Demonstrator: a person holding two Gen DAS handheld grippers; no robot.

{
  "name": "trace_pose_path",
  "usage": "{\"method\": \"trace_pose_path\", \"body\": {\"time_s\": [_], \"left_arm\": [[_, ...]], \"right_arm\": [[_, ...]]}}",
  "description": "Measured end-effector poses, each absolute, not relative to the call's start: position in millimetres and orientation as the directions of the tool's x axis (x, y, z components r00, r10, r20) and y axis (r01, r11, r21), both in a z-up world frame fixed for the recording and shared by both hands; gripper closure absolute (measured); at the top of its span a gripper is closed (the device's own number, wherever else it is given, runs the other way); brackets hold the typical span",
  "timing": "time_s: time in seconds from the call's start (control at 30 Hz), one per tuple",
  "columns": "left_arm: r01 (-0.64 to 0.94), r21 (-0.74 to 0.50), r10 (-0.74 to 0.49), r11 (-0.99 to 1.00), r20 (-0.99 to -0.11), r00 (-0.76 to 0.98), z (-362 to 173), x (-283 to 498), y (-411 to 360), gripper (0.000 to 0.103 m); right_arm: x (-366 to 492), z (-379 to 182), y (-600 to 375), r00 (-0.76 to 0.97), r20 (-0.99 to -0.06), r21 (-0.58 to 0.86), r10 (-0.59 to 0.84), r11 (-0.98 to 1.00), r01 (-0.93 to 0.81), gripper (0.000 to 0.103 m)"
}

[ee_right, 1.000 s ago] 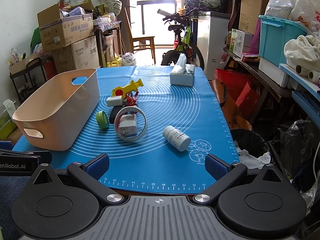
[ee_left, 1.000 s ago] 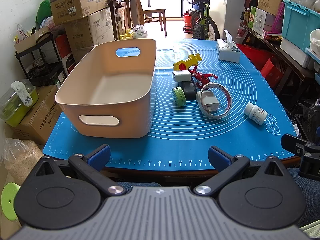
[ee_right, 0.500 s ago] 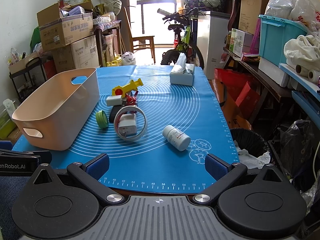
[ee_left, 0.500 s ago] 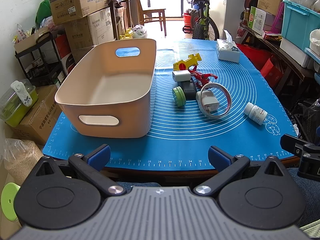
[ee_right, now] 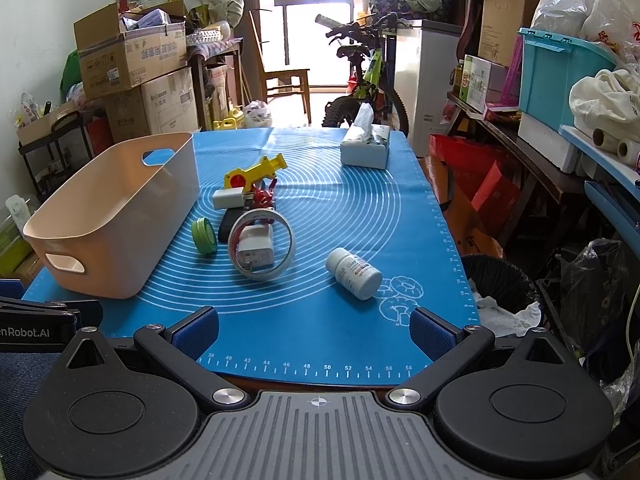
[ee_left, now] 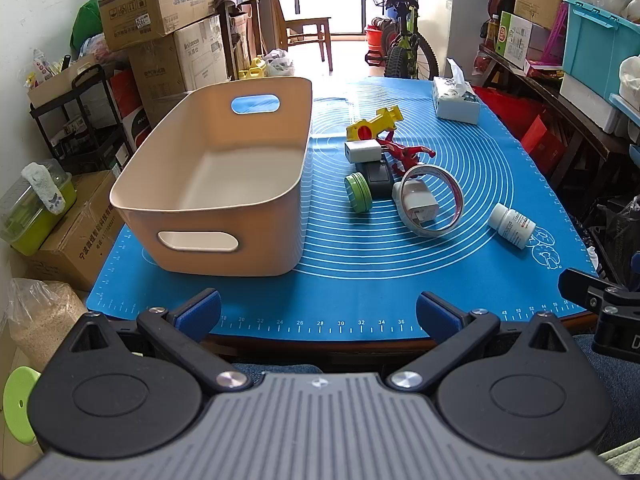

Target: Organize rigid objects

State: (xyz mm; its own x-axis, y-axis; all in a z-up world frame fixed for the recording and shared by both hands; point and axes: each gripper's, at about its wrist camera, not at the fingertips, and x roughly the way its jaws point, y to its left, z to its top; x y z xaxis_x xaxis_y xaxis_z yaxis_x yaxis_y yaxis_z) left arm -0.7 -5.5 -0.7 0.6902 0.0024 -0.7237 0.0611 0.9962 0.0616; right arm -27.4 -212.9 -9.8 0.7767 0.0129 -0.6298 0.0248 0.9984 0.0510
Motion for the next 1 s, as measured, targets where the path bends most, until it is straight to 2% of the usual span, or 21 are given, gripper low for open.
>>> {"method": "trace_pose_path", "body": {"time_s": [0.33, 0.57, 0.8, 1.0], "left_arm": [[0.06, 0.054, -0.001, 0.997, -0.732, 0.681, 2.2, 1.2, 1.5, 0.001], [0.074, 0.037, -0.024, 0.997, -0.724, 0.689, 20.5, 13.5, 15.1, 0.001], [0.018, 0.012, -0.005, 1.0, -0.69, 0.724, 52.9, 56.9, 47.5, 0.001], [-0.029, 0.047, 0.053, 0.998, -0.678, 0.733, 65.8, 104.5, 78.5, 0.001]], "right_arm": [[-28.4, -17.1, -214.1, 0.774, -0.633, 0.057, 0.014, 0.998, 0.028, 0.003], [-11.2, 1.0, -217.8, 0.771, -0.637, 0.071, 0.013, 0.997, 0.042, 0.003], [12.2, 19.5, -227.0, 0.803, -0.596, 0.05, -0.024, 0.996, 0.068, 0.003], [47.9, 26.6, -236.2, 0.813, -0.579, 0.02, -0.06, 0.996, 0.088, 0.003]]}}
